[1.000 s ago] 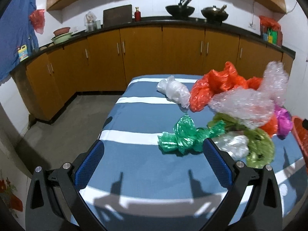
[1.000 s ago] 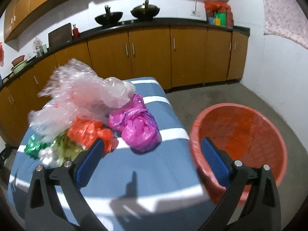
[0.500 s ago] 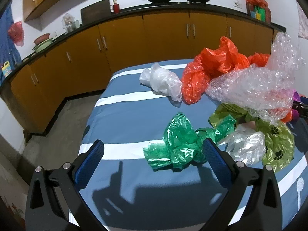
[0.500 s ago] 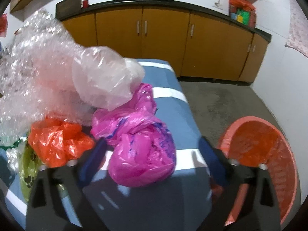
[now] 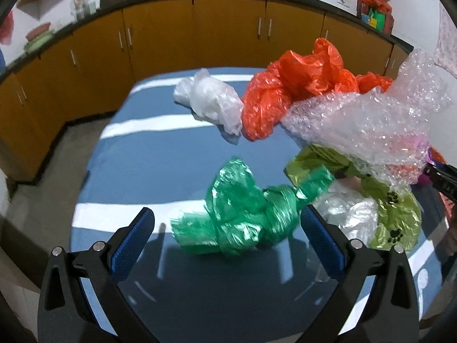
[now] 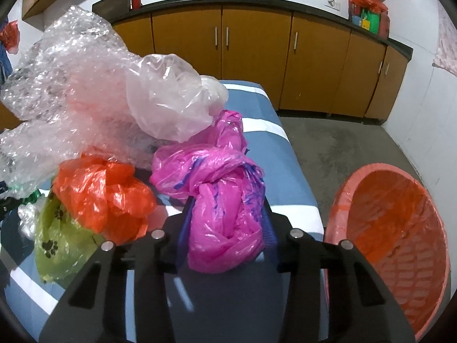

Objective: Collect trash
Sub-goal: 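Grasp the pink bag with the right tool while the left tool grasps the green bag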

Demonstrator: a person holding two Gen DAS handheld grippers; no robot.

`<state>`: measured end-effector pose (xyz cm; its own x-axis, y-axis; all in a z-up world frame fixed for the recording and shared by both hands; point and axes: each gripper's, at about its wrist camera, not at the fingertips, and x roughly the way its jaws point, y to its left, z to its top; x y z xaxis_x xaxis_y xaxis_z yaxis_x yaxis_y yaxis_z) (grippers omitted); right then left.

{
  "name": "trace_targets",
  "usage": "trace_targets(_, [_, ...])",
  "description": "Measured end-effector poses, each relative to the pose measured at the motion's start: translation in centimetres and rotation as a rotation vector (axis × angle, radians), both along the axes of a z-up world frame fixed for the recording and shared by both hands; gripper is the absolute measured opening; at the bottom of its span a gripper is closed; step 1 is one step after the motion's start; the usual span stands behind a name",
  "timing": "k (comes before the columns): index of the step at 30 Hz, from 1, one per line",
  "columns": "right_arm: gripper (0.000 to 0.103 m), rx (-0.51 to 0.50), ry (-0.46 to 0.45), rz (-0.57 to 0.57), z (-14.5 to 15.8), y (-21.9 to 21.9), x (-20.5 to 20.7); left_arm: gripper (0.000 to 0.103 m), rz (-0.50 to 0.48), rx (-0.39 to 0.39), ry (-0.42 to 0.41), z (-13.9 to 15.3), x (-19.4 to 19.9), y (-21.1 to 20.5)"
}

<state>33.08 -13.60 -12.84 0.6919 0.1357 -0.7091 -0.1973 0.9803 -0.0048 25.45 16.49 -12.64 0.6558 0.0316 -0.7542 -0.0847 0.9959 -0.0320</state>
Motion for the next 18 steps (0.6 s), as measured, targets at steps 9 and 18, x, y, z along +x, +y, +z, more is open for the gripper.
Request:
trace_targets(9, [0.042, 0.006, 0.001, -0.013, 0.2, -0.8, -1.5, 0.078, -0.006, -0.059, 0.023, -1.1, 0.7, 0.6])
trace_targets(18, [0.04, 0.021, 0.005, -0.018, 0.3, -1.6, -2.8, 0.045, -0.01, -0.068, -0.038, -0.1, 0.6, 0.9])
